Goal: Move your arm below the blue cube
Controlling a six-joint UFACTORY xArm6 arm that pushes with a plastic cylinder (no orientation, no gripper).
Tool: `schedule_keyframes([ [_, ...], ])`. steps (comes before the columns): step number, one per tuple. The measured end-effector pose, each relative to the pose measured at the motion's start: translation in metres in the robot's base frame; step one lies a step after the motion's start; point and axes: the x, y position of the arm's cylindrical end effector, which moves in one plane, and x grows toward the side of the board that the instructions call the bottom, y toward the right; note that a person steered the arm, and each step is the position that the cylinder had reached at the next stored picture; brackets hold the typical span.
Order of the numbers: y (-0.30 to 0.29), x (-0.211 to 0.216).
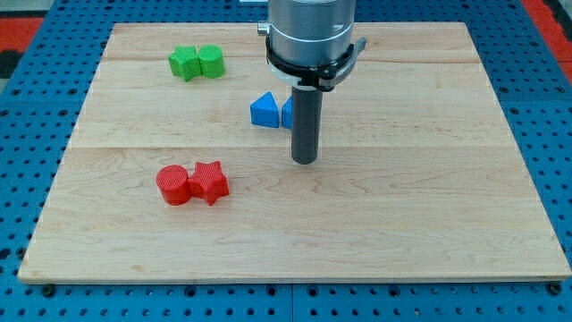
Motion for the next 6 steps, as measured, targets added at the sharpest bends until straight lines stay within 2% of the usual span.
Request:
schedule_keyframes([
  [4,0.013,-0.044],
  [5,0.018,-0.037],
  [6,0.021,-0.005],
])
